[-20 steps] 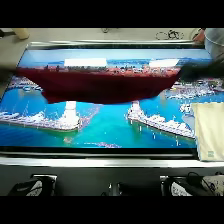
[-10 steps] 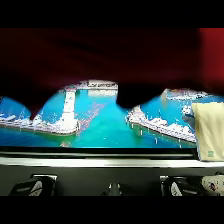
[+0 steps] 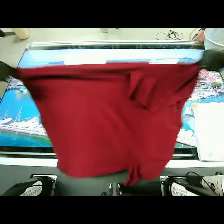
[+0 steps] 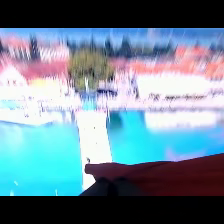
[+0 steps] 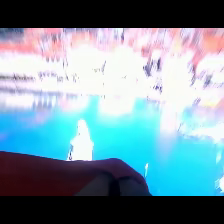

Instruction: Fold the shirts.

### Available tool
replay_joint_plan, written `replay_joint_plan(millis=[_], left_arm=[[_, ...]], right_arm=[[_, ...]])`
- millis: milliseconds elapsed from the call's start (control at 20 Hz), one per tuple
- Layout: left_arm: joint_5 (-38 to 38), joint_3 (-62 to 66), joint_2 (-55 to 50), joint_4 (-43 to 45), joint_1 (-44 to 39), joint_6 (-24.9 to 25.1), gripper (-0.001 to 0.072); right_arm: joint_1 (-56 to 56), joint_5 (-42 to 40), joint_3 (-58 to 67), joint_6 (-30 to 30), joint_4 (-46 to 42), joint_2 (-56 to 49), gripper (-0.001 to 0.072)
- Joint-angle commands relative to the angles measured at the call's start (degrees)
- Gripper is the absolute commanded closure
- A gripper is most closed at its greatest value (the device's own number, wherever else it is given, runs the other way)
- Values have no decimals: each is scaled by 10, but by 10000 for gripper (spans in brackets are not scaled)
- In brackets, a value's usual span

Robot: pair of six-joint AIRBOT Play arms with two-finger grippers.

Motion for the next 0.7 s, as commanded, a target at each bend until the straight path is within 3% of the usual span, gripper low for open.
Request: replay_joint_plan(millis=[0,150,250,400,500,650], left_arm=[[84,-83,-122,-19,-7,0,683],[170,-47,-224,-52,-20,0,682],[179,-6,-285,-64,-31,0,682],[180,35,-344,-64,-37,0,681],[174,47,-351,-58,-28,1,680],[91,47,-362,-43,-14,0,681]], right_arm=[[36,-35,-10,20,-11,-169,691],[69,-147,-10,84,-11,-257,690],[76,-200,-10,122,-4,-287,690],[76,-240,-9,126,5,-295,690],[76,-185,-8,101,-11,-281,690],[78,-9,-19,105,-37,-274,690]])
